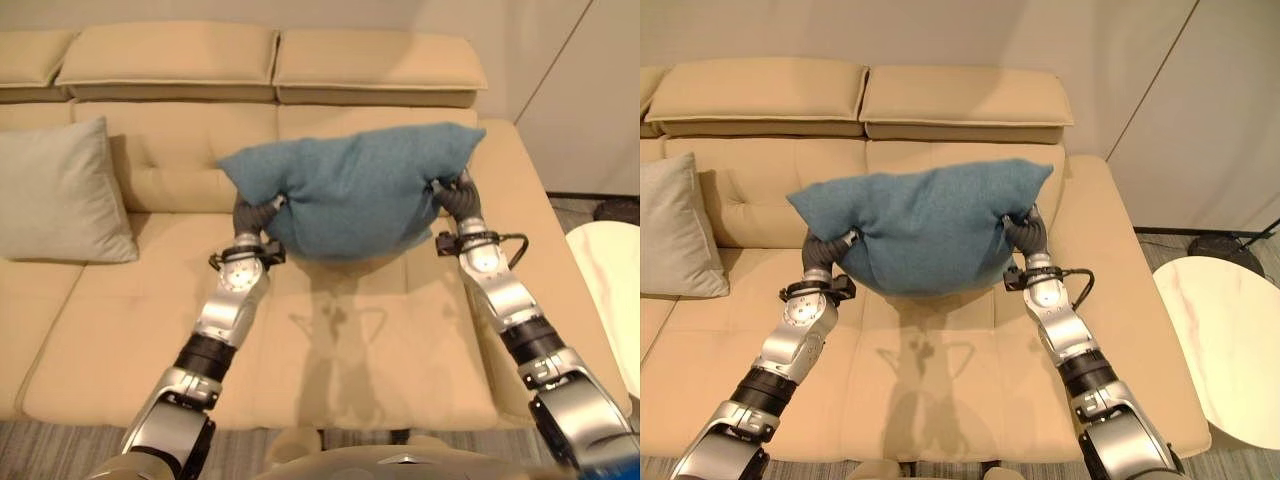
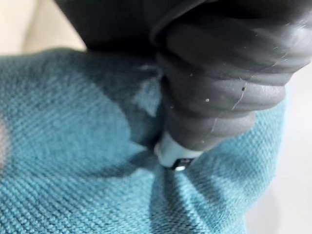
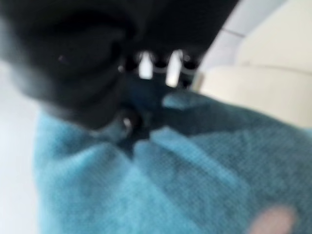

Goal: Pick up all the scattered cushions and arrange them neatly on the sofa.

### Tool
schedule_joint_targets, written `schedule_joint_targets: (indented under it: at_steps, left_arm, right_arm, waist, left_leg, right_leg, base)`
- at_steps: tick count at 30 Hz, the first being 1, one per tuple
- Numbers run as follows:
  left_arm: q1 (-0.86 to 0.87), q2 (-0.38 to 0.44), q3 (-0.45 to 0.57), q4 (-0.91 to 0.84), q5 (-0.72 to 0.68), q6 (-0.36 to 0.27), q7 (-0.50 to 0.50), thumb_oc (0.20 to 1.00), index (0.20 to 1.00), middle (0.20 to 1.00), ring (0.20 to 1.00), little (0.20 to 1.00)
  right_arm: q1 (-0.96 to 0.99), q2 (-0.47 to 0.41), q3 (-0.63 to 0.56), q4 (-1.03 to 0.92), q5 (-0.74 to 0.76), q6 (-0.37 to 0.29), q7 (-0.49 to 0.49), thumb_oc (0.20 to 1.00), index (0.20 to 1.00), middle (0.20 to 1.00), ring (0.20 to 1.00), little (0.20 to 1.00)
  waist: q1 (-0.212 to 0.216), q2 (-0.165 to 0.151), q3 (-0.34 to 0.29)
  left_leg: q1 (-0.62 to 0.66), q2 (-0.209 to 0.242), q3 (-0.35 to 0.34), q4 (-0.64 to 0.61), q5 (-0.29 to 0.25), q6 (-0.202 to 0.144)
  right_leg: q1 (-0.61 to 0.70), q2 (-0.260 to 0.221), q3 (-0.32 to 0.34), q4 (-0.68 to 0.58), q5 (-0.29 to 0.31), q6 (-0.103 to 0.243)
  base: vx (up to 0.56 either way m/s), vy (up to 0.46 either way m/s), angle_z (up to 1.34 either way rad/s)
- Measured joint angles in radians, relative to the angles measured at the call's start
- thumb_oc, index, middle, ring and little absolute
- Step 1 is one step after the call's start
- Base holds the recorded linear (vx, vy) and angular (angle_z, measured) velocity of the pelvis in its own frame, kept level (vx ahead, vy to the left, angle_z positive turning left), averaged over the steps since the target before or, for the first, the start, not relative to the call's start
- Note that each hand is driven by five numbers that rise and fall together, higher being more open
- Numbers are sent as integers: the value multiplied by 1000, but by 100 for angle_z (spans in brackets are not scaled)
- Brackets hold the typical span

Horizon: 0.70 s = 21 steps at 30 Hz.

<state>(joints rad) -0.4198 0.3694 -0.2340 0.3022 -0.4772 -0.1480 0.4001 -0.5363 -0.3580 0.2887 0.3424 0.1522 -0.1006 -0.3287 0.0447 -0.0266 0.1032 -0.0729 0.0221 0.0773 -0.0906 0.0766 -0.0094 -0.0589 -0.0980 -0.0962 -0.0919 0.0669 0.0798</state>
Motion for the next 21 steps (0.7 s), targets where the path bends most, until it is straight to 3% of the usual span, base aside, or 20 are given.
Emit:
schedule_joint_targets:
  at_steps: [8,21]
  left_arm:
    - [-305,42,-86,239,0,-34,72,200,200,200,200,200]
    - [-399,74,-122,313,-1,-43,81,200,200,200,200,200]
  right_arm:
    - [-280,-36,34,175,2,0,-61,200,200,200,200,200]
    - [-356,-51,80,245,15,3,-96,200,200,200,200,200]
  waist:
    - [3,-12,36]
    - [-1,5,98]
  left_leg:
    - [-166,16,-7,15,36,-8]
    - [-259,24,-15,1,56,-17]
  right_leg:
    - [-157,16,-3,1,36,-4]
    - [-254,25,-7,1,45,-11]
  base:
    - [-124,-19,1]
    - [-7,1,1]
